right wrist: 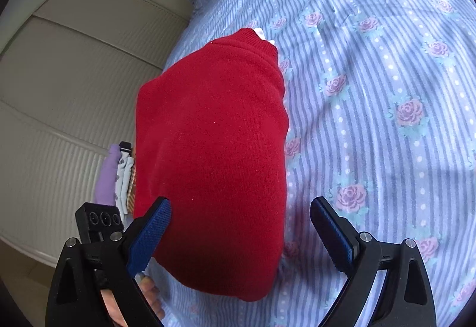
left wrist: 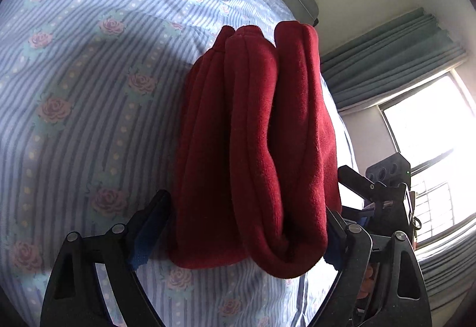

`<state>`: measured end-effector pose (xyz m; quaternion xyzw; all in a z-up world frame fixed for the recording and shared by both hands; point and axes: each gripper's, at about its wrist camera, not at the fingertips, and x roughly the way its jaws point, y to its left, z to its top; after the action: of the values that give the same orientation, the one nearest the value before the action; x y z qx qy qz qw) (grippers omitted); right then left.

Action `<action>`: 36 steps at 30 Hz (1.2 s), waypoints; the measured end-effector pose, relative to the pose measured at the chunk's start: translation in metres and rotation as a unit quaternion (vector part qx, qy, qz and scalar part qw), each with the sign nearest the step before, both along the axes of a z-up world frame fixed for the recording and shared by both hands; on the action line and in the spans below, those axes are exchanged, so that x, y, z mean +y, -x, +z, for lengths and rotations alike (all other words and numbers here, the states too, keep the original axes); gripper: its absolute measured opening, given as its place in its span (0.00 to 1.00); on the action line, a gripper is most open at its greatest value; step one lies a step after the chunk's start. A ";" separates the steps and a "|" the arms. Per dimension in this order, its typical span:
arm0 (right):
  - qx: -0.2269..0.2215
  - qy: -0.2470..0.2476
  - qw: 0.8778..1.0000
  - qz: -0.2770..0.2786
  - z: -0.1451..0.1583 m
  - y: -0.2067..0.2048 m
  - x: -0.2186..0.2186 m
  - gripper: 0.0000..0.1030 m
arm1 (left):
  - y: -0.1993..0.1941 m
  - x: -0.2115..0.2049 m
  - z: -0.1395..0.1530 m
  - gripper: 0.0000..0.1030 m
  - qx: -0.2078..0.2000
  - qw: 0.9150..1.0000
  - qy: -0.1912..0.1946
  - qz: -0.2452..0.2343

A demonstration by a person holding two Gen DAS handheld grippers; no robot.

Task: Fold small clothes
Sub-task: 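Lift the bundle with both grippers and carry it toward the clothes stack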

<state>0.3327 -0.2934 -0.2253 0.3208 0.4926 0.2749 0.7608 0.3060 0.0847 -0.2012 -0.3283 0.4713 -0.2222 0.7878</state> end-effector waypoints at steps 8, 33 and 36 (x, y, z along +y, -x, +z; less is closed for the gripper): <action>-0.001 -0.006 1.000 0.014 -0.007 -0.011 0.032 0.90 | 0.010 0.001 -0.002 0.72 -0.005 1.000 0.018 -0.003; -0.076 0.036 0.996 0.017 0.034 0.014 0.103 0.52 | 0.037 0.004 0.040 0.42 -0.043 0.999 0.023 -0.004; -0.082 0.040 0.996 0.015 0.041 0.017 0.107 0.52 | 0.037 0.001 0.047 0.42 -0.045 0.999 0.023 -0.008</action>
<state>0.3153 -0.1864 -0.1845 0.2589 0.4438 0.2923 0.8066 0.2690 0.0857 -0.1541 -0.3326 0.4326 -0.2535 0.7987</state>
